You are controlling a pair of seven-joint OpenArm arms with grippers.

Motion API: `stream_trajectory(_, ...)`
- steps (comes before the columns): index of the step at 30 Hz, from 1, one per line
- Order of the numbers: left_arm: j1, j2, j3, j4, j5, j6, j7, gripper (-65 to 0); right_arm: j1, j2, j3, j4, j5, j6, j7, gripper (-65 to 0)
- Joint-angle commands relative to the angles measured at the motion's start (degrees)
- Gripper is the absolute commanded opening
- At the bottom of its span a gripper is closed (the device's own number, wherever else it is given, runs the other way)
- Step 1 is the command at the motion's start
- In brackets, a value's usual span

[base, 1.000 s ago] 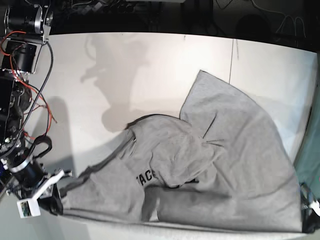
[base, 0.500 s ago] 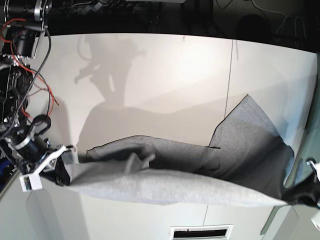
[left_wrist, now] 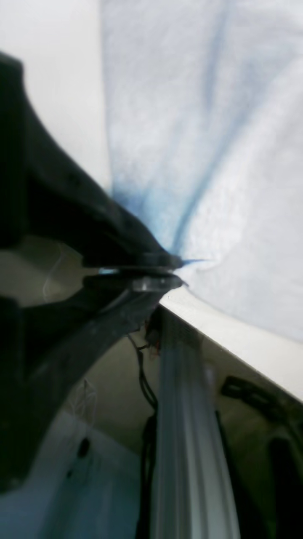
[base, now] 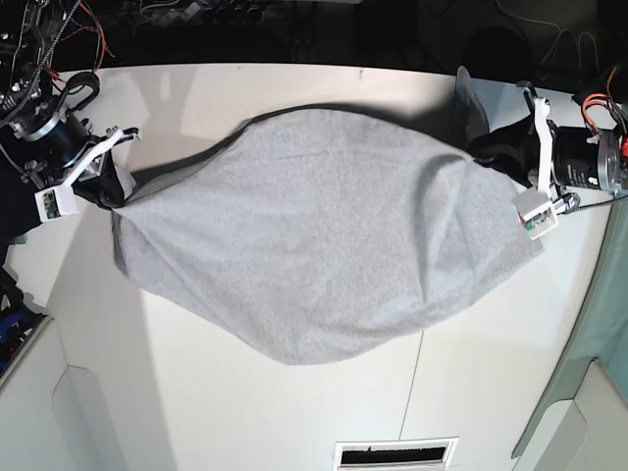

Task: Layout the t-shirt on the table in an organized manner, then fold the t-shirt properly
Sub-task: 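Lift the t-shirt with both grippers and stretch it apart, shaking it out, then lower the stretched t-shirt onto the table and release both grippers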

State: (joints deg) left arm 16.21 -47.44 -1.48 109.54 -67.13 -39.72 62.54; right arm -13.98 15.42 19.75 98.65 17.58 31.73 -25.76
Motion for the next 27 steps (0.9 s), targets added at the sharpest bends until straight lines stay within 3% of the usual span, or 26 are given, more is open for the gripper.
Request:
stream_trajectory(1, 0.4, -0.7, -0.7, 0.1, -0.9, -0.3, -1.0, -65.0, -0.2, 0.8, 0.4, 0.4, 0.9, 0.0, 1.5, -65.0)
stream_trajectory(6, 3.3, 1.3, -0.7, -2.2, -1.0, -0.3, -1.2, -64.7, -0.8, 0.7, 0.4, -3.6, 1.9, 0.0, 1.6, -65.0)
stream_trajectory(10, 4.1, 2.4, -0.7, -3.5, -1.0, -0.3, -1.7, -50.2, -0.7, 0.7, 0.4, -5.9, 3.8, 0.0, 3.2, -42.1)
stream_trajectory(12, 3.9, 2.4, -0.9, -3.5, -1.0, -0.3, -2.4, -45.3, -0.6, 0.8, 0.5, -5.9, 4.4, -0.5, 4.1, -37.3)
stream_trajectory(16, 3.0, 2.4, -3.6, -3.1, -1.0, -0.3, -3.7, -44.7, 1.2, 0.8, 1.7, -5.8, 5.0, -0.4, 8.1, -37.2)
stream_trajectory(22, -0.3, 2.4, -9.4, -3.1, -1.0, -0.3, -5.6, -44.7, 8.7, 0.6, 2.3, -5.8, 6.4, -0.5, 8.4, -37.2)
stream_trajectory(27, -1.8, 2.4, -11.7, -3.1, -0.7, -0.3, -7.9, -44.7, 16.6, -0.4, 2.3, -5.9, 2.4, -1.1, 8.2, -37.2)
